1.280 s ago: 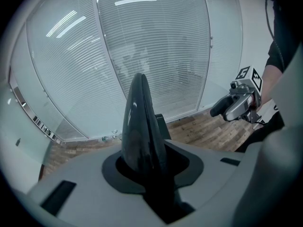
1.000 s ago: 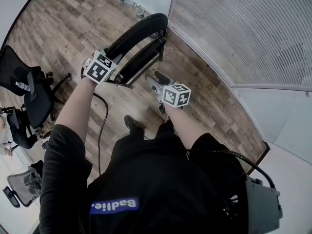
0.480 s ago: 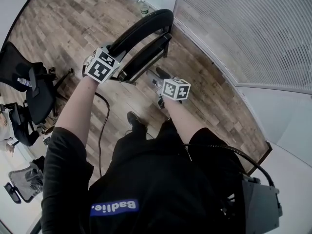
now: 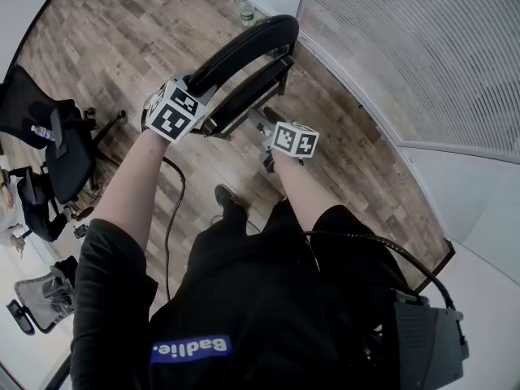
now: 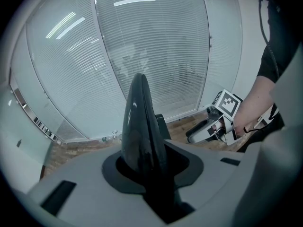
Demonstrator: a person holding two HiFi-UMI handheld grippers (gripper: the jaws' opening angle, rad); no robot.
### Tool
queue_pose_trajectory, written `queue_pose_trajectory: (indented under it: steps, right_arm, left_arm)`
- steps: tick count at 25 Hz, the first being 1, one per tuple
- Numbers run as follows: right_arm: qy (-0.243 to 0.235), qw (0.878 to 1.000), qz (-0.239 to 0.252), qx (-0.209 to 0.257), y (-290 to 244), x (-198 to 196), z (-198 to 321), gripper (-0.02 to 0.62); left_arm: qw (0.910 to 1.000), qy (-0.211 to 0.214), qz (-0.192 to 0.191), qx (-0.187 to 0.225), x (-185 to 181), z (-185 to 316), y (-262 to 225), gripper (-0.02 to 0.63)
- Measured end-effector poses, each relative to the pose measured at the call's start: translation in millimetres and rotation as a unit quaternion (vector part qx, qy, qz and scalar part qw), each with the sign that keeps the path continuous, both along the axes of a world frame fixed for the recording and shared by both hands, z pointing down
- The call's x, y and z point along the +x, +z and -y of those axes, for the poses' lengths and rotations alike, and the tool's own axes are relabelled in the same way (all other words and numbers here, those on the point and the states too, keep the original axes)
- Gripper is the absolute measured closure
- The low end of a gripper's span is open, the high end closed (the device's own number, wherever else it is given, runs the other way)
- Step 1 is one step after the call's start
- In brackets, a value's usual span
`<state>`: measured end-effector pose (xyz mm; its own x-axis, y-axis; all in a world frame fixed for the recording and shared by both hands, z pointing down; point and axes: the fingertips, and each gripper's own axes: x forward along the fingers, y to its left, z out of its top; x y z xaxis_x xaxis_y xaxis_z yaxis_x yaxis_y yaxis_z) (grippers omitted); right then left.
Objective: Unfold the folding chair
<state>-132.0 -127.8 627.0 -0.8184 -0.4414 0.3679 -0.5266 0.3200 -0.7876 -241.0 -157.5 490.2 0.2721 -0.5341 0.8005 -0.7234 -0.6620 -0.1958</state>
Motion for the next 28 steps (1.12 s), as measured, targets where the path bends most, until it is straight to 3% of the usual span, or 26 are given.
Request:
queue_pose_trajectory:
  steps: [28]
  right_arm:
    - [0.069,0.994,0.04,-0.078,53,-46,47,0.371]
  left_arm:
    - [0.9999,0.008,0.005,0.008,9,-3,2,0.512]
